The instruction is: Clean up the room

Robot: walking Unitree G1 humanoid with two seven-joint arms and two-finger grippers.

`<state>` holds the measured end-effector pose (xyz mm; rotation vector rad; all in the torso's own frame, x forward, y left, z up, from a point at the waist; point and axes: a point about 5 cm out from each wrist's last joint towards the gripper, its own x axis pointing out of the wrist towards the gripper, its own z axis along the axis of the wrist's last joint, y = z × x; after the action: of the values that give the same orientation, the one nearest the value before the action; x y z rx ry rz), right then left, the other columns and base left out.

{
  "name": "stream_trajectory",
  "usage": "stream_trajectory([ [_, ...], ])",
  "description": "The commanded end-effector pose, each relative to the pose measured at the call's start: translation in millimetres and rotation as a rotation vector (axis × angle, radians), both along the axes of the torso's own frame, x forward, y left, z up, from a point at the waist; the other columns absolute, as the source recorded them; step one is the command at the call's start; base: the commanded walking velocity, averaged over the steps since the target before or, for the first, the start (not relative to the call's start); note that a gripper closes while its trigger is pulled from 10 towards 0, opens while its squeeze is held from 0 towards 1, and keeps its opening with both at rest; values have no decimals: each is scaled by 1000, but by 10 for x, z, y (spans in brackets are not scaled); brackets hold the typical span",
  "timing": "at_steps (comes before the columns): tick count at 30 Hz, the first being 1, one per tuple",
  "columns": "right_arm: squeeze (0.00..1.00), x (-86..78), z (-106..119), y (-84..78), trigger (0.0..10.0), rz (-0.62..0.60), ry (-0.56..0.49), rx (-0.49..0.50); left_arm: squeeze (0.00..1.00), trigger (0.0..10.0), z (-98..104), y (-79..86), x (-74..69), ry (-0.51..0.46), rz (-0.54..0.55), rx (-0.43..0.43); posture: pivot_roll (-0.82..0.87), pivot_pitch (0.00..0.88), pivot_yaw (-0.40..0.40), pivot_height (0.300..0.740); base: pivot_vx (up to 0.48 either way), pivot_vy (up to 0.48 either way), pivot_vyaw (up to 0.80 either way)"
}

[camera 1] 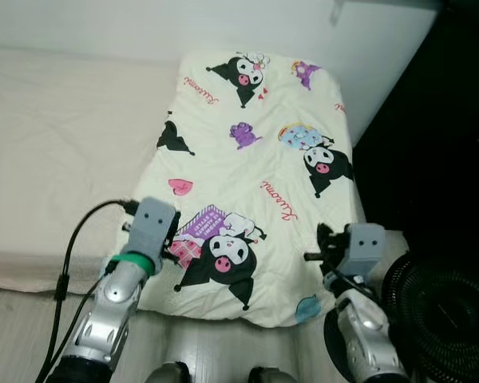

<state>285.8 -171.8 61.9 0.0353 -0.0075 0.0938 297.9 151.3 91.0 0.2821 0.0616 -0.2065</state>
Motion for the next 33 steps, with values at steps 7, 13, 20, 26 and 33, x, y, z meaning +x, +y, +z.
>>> stream_trajectory([
  [7, 0, -110, -300, 71, 10000, 8, 123, -46, 0, 10000, -239, 23, -107, 76, -5, 26, -11, 73, 34, 740, 0, 0, 0],
  [13, 0, -120, -401, 102, 10000, 24, 167, -77, 0, 10000, -263, -3, -87, 73, -13, 31, -9, 73, 39, 740, 0, 0, 0],
  [20, 0, -132, -419, 135, 10000, 34, 165, -82, 0, 10000, -248, -10, -66, 66, -17, 36, -23, 84, 52, 740, 0, 0, 0],
  [26, 0, -208, -427, 19, 10000, -2, 148, -98, 0, 10000, -252, -78, -97, 68, -48, 30, -40, 114, 70, 740, 0, 0, 0],
  [33, 0, -297, -439, -190, 10000, -73, 145, -120, 0, 10000, -253, 28, -115, 77, -37, 45, -40, 161, 80, 740, 0, 0, 0],
])
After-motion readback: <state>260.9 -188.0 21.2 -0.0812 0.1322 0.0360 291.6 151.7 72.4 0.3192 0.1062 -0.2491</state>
